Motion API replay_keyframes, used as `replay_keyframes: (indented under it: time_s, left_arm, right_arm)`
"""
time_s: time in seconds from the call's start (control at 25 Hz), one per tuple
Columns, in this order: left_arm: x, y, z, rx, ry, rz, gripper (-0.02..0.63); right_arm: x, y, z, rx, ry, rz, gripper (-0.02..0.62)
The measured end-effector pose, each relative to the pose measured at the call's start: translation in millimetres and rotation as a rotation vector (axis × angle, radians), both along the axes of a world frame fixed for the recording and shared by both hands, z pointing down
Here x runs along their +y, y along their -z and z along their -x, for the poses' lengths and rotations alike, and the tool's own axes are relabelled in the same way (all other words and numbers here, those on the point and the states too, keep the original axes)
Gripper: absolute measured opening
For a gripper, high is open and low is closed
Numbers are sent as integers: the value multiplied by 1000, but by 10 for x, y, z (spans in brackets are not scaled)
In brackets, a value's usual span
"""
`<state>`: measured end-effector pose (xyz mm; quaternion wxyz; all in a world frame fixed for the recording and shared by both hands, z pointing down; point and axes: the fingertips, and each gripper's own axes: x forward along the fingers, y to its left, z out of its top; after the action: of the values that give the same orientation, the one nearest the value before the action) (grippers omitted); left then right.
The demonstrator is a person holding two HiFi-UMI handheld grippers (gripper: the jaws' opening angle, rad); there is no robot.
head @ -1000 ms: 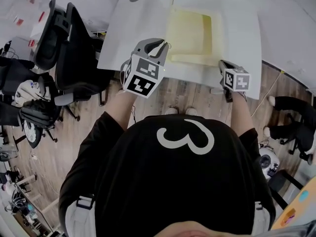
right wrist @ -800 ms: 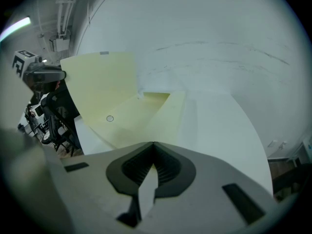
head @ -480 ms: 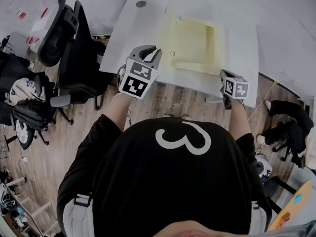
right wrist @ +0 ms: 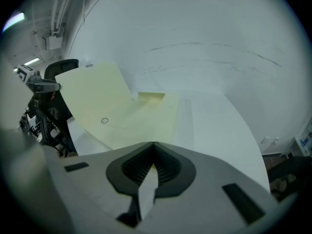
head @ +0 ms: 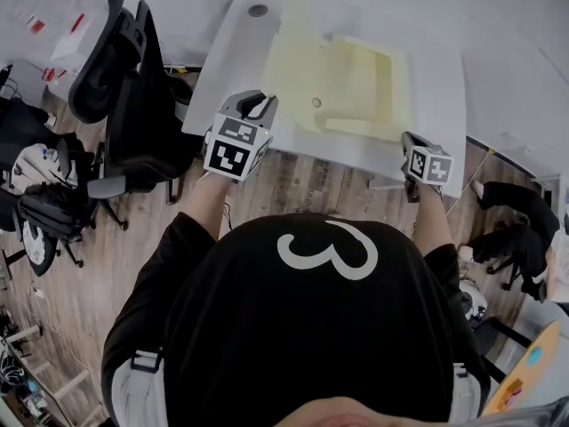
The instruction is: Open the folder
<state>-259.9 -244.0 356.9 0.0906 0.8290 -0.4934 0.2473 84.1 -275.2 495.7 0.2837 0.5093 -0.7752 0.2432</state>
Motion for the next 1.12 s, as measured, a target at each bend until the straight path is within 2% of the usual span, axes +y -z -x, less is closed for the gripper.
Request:
replay_keyframes:
  time_s: [0.44, 0.68, 0.96, 1.12]
  left_arm:
    - [20, -323, 382, 36, 36, 64, 53]
    - [5, -557, 620, 103, 85, 117, 55]
    - [-56, -776, 813, 155, 117, 140, 66]
    - [-90, -880, 896, 215, 150, 159, 66]
  right_arm:
    - [3, 23, -1, -23, -62, -35, 23]
    - [15, 39, -1, -45, -91, -51, 23]
    - [19, 46, 12, -44, -114, -74, 23]
    - [21, 45, 11, -44, -123, -83, 23]
